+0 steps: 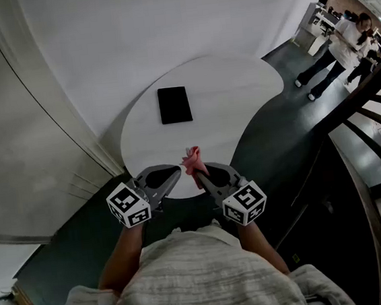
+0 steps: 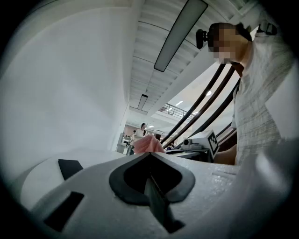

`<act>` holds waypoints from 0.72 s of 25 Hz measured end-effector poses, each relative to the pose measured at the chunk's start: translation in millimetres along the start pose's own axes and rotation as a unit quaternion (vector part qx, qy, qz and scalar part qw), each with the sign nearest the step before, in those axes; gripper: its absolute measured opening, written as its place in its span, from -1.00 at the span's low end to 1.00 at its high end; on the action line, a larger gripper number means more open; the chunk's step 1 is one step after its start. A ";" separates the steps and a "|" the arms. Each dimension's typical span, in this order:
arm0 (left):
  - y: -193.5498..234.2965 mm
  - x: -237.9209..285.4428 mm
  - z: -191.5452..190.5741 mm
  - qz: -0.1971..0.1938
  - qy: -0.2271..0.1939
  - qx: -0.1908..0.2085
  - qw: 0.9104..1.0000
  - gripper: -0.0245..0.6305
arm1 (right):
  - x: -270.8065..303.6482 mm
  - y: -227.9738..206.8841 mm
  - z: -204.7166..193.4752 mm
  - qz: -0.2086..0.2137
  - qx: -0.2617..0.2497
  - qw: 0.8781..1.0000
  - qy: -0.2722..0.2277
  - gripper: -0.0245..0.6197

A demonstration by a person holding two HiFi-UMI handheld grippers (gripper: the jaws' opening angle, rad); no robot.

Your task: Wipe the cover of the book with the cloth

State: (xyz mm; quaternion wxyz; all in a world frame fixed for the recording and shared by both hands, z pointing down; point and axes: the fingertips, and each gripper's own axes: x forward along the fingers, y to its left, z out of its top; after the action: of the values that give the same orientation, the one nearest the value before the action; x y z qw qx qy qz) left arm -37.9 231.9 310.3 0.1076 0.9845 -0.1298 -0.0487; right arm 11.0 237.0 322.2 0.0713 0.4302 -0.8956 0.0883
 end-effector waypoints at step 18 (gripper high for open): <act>1.6 -0.4 -1.0 0.003 0.002 -0.002 1.000 -0.88 | 0.0 2.1 3.6 0.014 0.022 1.000 -0.017 -0.76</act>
State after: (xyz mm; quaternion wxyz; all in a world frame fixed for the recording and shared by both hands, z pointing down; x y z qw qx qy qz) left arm -38.5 230.7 311.6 0.1096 0.9841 -0.1321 -0.0465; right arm 9.2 237.5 318.4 0.0452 0.4203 -0.9006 0.1014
